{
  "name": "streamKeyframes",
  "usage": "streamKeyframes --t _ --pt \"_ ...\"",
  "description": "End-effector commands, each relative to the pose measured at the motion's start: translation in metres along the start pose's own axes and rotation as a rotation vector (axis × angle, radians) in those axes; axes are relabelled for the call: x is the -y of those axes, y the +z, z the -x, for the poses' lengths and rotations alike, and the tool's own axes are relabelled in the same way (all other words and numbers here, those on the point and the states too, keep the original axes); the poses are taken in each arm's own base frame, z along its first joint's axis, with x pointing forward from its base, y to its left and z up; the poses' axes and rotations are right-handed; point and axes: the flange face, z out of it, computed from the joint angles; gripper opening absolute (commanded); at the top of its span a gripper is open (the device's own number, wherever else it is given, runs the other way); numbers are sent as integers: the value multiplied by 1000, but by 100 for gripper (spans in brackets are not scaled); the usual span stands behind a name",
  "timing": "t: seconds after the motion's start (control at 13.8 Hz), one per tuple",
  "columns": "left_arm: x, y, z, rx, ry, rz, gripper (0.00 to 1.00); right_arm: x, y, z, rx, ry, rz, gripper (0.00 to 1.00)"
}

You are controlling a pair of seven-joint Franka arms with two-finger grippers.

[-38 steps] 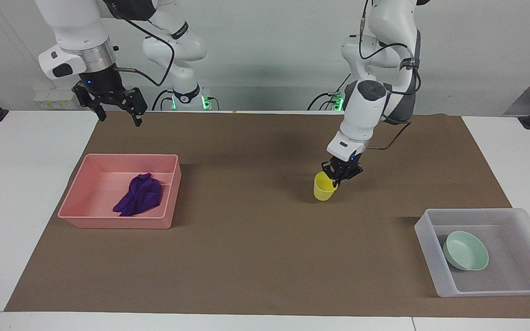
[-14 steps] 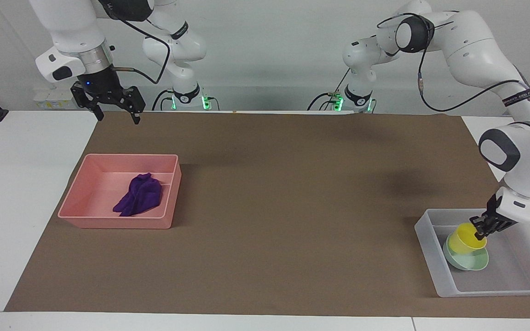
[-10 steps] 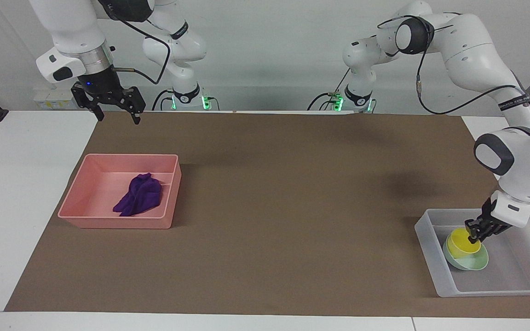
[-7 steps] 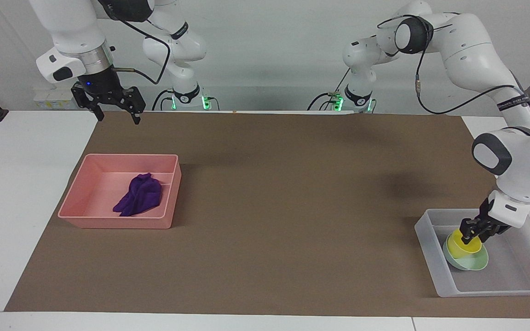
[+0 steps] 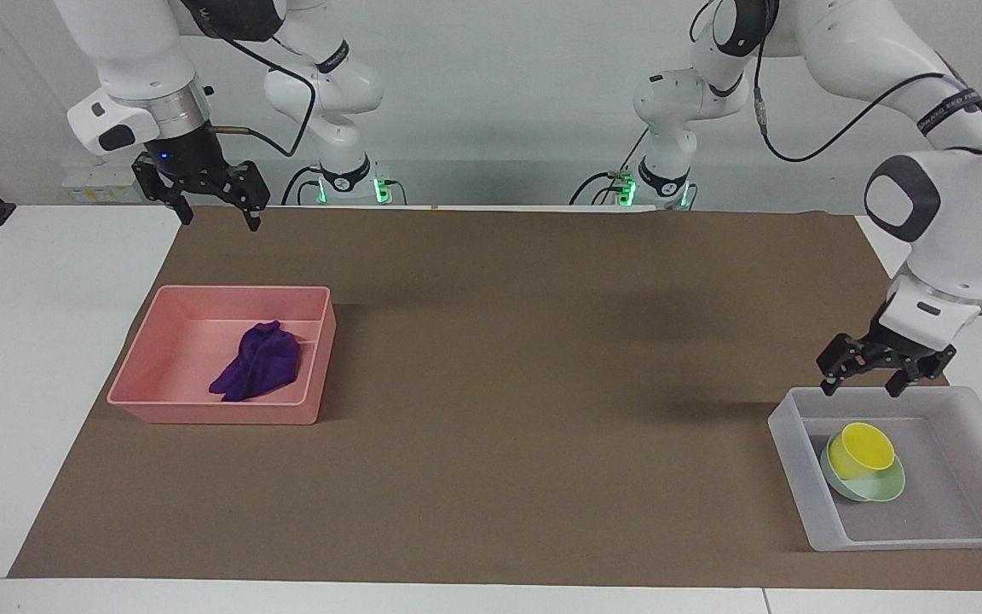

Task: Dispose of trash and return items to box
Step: 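Release the cup into the bowl and draw the left gripper back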

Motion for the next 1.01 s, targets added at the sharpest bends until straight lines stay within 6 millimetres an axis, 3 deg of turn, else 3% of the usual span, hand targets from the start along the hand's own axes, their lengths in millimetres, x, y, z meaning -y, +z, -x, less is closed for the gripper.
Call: streamKeyframes --t 0.0,0.29,0.51,0.8,0.94 --pt "-25 -39 27 47 38 8 100 -1 0 5 2 8 -1 100" --pt "-35 -100 64 110 47 11 100 -1 4 9 13 7 -1 100" --pt "-37 -112 75 138 44 13 100 0 4 9 11 7 -1 100" --pt "-40 -110 107 183 39 12 100 0 4 9 11 9 -1 100" --pt "-50 -112 110 185 56 13 100 0 4 9 11 6 -1 100"
